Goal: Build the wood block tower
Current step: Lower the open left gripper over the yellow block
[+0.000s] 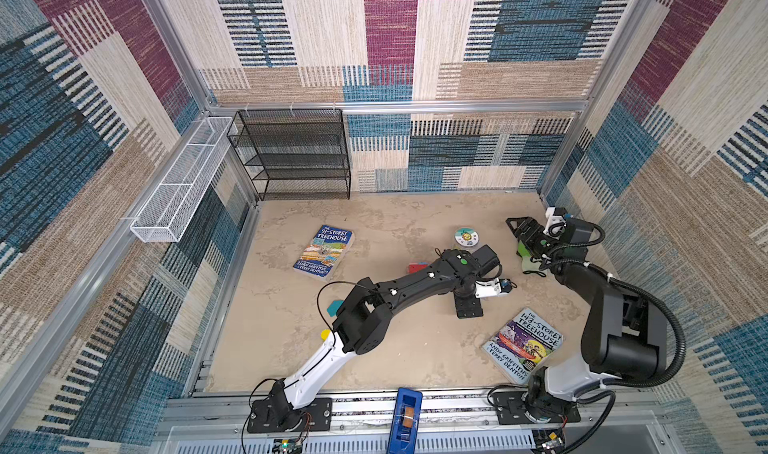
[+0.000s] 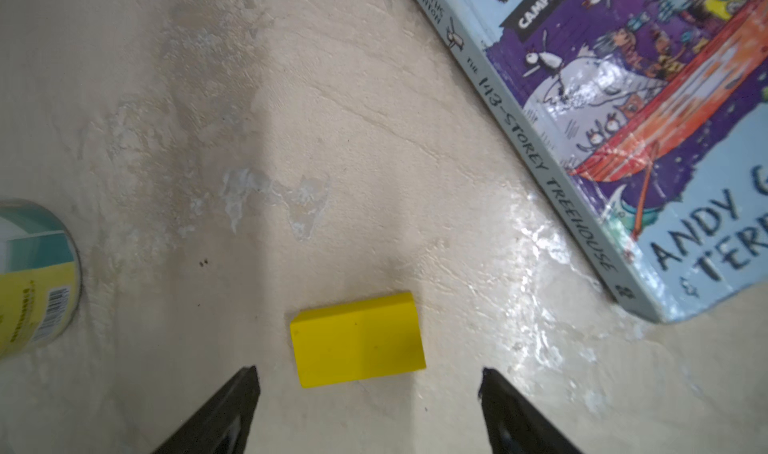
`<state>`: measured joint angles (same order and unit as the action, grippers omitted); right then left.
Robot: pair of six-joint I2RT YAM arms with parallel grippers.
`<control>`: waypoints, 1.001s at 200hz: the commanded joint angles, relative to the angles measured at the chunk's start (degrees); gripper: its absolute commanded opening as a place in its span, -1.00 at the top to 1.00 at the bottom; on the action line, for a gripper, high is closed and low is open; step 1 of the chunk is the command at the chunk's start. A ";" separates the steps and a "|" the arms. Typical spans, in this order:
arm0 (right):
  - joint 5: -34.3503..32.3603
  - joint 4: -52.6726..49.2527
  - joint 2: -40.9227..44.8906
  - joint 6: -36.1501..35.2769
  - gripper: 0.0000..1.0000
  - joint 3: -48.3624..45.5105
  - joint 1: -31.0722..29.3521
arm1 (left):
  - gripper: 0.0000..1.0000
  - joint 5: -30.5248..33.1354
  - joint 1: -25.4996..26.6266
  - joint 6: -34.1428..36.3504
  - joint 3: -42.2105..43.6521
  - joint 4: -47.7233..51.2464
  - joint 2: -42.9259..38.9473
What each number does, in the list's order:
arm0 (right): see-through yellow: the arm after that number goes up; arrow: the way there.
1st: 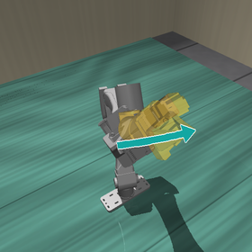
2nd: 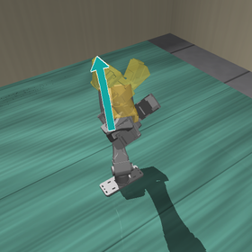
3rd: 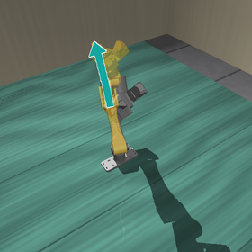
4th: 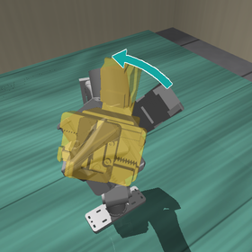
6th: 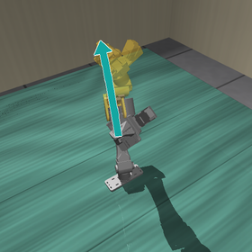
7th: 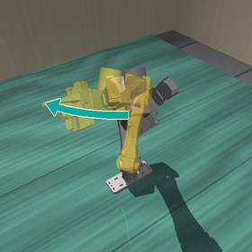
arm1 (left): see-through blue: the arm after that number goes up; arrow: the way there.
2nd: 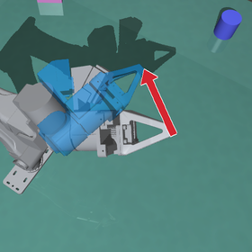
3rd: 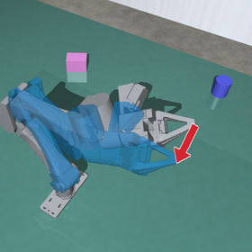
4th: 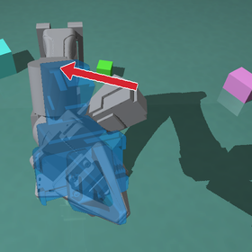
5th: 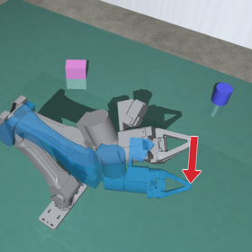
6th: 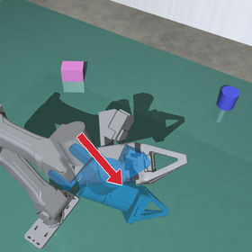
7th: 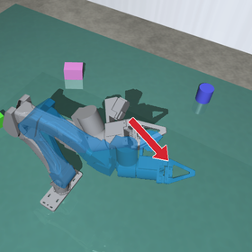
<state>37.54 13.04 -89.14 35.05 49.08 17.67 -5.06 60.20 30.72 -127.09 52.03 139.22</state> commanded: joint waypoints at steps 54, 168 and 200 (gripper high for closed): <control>1.76 1.39 1.08 -0.02 -0.99 -1.11 0.17 | -0.89 -1.12 -1.45 1.89 -6.99 1.34 4.88; 1.75 1.03 0.99 -0.29 -0.99 -1.69 0.23 | -0.88 -4.34 -1.55 0.75 -4.62 5.71 6.06; 1.75 1.03 0.90 -0.29 -0.99 -1.85 0.16 | -0.87 -4.34 -1.67 0.02 -5.84 5.75 7.02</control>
<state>38.57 13.04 -88.20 35.07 47.37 17.87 -8.97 58.65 31.59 -131.98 56.88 145.60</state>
